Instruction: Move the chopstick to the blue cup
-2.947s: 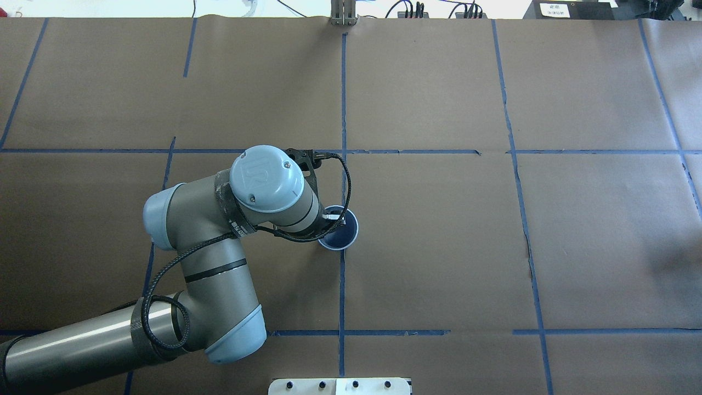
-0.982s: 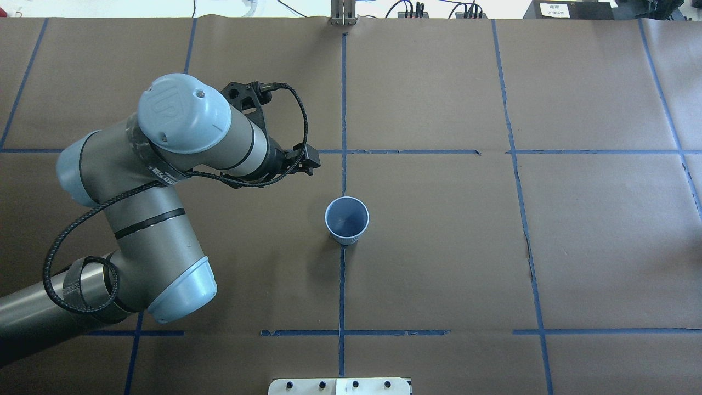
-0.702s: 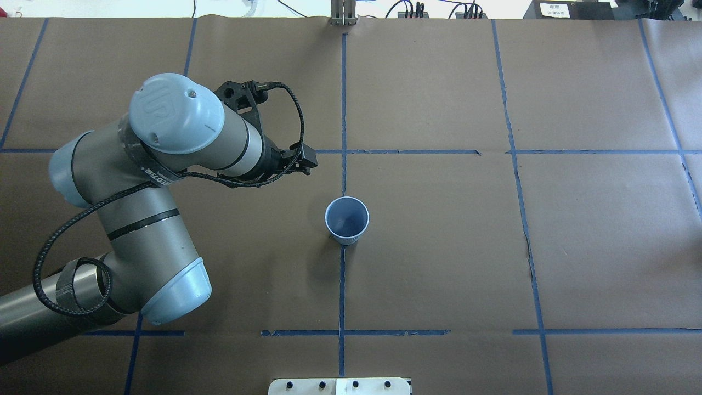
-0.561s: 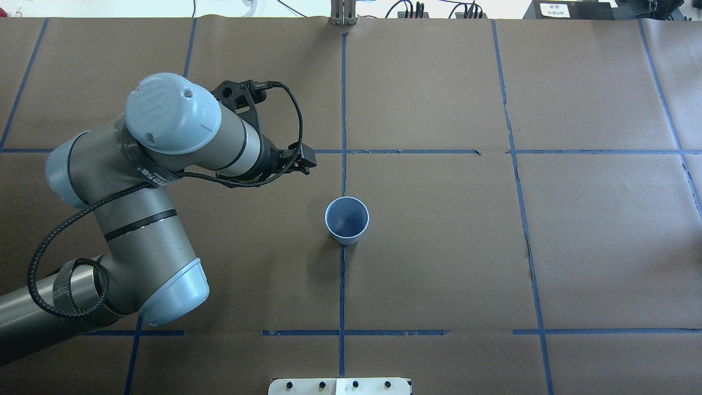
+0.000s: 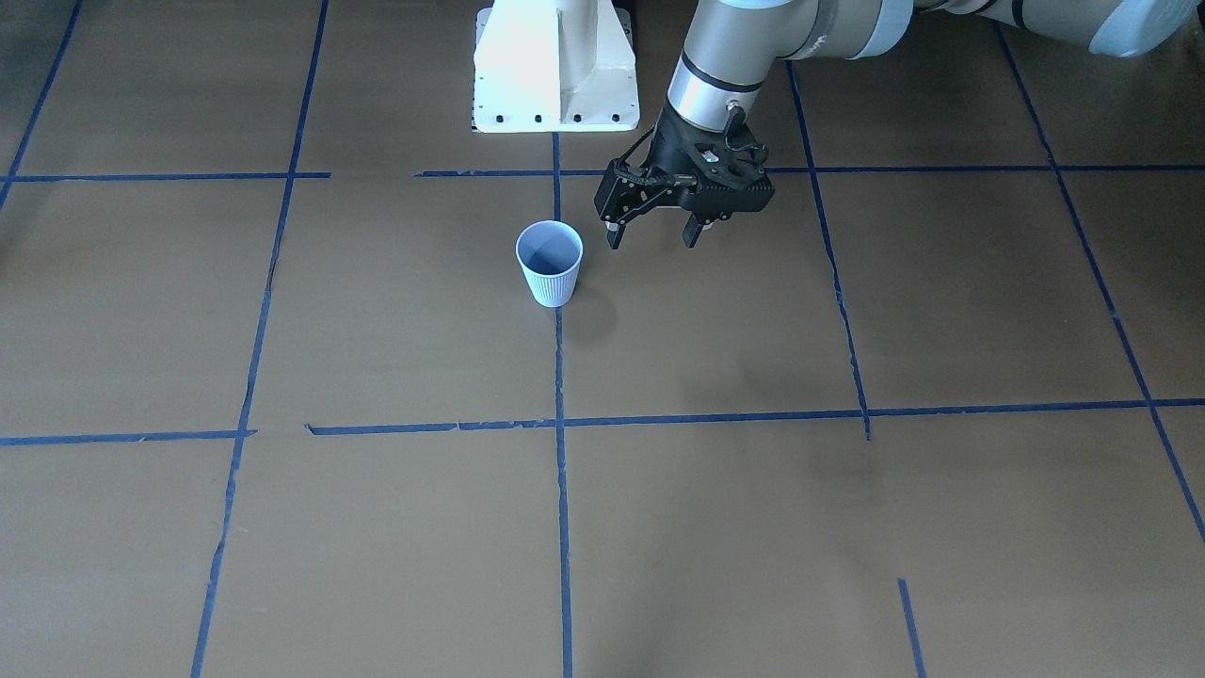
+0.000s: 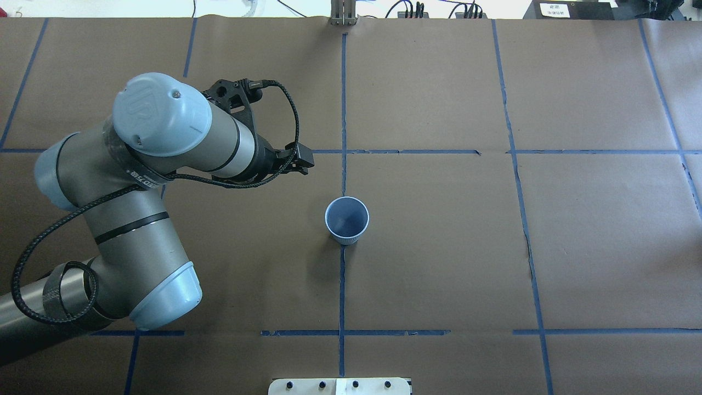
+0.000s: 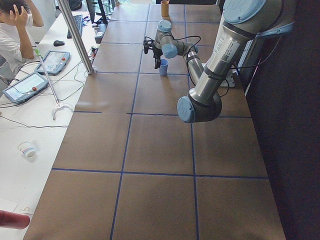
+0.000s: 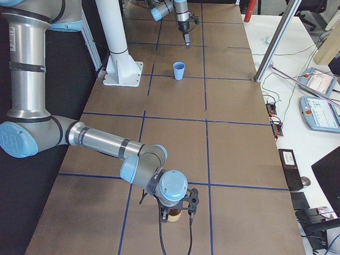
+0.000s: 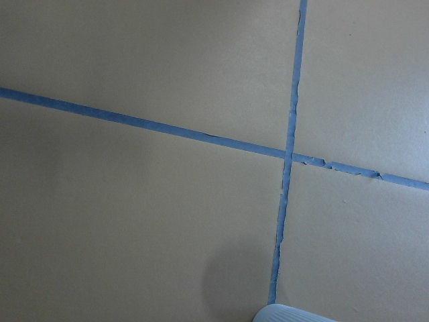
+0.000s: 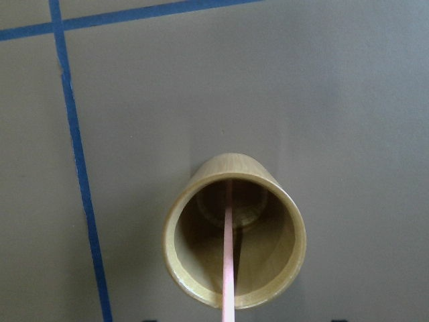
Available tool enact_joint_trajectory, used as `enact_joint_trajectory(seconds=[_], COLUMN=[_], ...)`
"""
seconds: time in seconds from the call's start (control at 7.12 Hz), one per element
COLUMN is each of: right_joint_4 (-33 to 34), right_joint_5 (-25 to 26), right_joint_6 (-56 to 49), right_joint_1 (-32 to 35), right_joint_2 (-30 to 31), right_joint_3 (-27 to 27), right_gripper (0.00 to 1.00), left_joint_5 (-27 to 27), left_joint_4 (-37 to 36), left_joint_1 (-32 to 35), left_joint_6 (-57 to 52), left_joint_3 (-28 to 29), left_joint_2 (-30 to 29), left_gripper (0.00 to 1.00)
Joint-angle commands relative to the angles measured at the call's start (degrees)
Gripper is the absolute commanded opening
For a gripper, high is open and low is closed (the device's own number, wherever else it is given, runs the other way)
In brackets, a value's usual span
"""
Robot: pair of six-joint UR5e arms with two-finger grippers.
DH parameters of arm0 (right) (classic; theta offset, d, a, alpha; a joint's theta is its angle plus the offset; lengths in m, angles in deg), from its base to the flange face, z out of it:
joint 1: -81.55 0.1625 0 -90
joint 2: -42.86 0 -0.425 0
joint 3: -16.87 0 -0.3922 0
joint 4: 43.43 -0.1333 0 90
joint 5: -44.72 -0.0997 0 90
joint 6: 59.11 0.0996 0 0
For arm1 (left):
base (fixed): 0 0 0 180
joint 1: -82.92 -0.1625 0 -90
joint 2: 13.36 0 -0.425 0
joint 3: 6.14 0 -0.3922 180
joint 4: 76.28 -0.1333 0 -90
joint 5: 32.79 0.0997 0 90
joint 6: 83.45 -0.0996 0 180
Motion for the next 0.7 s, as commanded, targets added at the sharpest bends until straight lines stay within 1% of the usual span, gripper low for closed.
enact_joint_trajectory(seconds=[0.0,0.28,0.56], right_joint_4=[0.3,0.6,0.7], right_joint_5=[-1.0,-2.7,-4.5], right_joint_6=[0.1,0.0,-0.6], right_joint_1=[-0.5,-1.0,-2.2], right_joint_2=[0.2,0.9,1.5], right_joint_3=[0.7,0.7,0.3], right_gripper=[0.62,0.48,0.01], left_joint_5=[0.0,0.0,0.1], left_joint_4=[-0.1,0.0,-0.1], left_joint_1=[0.0,0.0,0.0], left_joint_6=[0.3,0.4,0.5], left_joint_3=[-1.2,-1.8,-3.0], left_joint_2=[0.3,0.7,1.1], left_gripper=[1.00,1.00,1.00])
